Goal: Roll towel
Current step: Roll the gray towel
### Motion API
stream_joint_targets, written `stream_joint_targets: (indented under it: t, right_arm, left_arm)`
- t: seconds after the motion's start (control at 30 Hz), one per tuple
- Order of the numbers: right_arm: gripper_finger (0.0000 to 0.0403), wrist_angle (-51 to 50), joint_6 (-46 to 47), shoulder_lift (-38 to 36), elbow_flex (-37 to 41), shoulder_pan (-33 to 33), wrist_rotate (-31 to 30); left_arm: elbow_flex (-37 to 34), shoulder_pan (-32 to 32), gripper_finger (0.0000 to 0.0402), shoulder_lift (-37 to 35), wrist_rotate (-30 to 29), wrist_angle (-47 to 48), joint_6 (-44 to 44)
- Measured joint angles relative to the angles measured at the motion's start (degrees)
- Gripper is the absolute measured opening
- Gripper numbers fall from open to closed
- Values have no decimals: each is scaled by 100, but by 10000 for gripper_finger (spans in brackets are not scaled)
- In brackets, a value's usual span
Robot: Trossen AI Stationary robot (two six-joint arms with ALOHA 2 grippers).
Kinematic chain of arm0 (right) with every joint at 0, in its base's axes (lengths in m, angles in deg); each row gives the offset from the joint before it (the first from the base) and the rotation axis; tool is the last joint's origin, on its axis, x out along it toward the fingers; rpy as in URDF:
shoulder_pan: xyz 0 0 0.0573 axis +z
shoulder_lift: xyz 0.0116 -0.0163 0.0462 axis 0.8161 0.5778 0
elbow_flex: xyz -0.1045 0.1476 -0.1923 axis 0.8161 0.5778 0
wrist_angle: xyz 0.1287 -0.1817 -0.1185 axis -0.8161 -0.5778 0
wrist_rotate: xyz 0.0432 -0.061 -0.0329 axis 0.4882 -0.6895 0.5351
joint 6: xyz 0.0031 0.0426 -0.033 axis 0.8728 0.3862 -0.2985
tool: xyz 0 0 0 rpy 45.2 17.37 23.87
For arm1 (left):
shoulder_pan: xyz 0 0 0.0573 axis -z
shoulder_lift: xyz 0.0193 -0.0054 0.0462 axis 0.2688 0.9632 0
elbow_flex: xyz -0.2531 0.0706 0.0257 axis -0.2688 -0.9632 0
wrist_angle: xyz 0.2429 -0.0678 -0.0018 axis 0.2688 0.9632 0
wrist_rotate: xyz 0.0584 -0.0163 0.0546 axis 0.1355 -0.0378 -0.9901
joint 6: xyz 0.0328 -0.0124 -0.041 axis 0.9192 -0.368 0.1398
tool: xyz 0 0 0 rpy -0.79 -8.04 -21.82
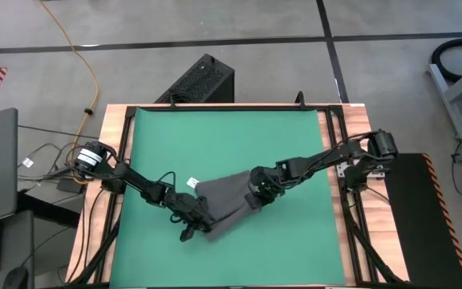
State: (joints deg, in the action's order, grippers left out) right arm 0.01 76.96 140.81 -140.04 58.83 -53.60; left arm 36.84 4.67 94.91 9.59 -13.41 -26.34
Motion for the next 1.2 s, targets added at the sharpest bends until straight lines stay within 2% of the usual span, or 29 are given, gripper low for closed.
stream_joint_targets:
  t: [0.13,0.33,0.5,0.67,0.8,0.93,1.03,1.13,1.2]
  right_arm:
    - [31,-9,88,213,10,-57,-4]
    - [31,571,280,773,19,-108,178]
    - [31,494,247,812,12,-172,245]
    - [31,311,249,819,26,-258,286]
    - [31,306,169,823,26,-291,327]
    - [31,306,10,826,26,-322,374]
    - [31,306,-15,826,26,-322,373]
    - [31,313,-35,831,28,-322,370]
    - [31,335,-67,831,31,-322,372]
  left_arm:
    - [34,-23,0,4,93,-24,-42]
    - [229,-23,0,11,371,214,-12]
    - [308,-32,0,-27,609,239,-209]
    - [279,-38,0,-669,845,435,-557]
    - [323,-53,0,-1543,-12,793,-556]
    - [310,-10,0,-2013,-591,1464,-247]
    - [375,-30,0,-2345,-1366,1702,-87]
    - [757,-27,0,-2609,-2187,2162,544]
    - [1141,-27,0,-2588,-2395,2628,1111]
